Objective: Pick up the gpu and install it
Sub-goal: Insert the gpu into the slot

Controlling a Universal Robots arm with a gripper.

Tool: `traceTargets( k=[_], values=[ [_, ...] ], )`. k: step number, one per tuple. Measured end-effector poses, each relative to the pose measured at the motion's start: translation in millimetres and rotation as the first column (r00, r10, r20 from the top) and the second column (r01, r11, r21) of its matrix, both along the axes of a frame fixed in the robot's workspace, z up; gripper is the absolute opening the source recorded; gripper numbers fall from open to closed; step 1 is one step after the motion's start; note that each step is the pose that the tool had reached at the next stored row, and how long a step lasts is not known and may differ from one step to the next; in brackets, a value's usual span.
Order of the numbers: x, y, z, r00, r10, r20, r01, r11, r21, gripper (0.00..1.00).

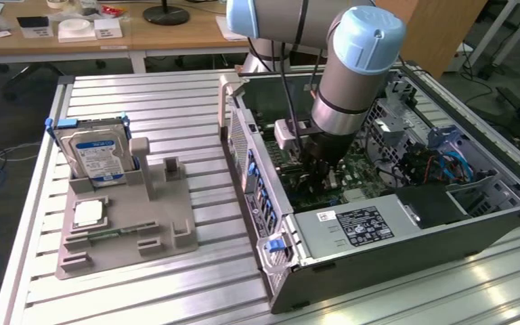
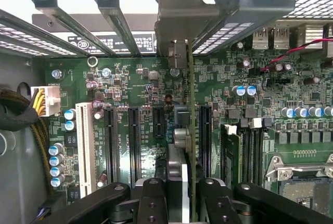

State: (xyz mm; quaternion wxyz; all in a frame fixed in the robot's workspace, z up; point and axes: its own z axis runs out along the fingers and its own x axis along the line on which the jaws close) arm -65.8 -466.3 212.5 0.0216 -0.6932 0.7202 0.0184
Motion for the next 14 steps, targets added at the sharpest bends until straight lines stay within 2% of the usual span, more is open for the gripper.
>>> traceTargets(
  k=[11, 12, 14],
  values=[
    [-0.7, 0.2, -2.6, 1.0000, 0.000, 0.0007, 0.000, 1.0000, 0.0013, 0.28],
    [-0.9, 0.6, -3.9, 1.0000, -0.001, 0.0018, 0.001, 1.0000, 0.0052, 0.29],
    [-0.8, 0.4, -3.1, 1.0000, -0.001, 0.0025, 0.001, 1.0000, 0.0025, 0.29]
  ],
)
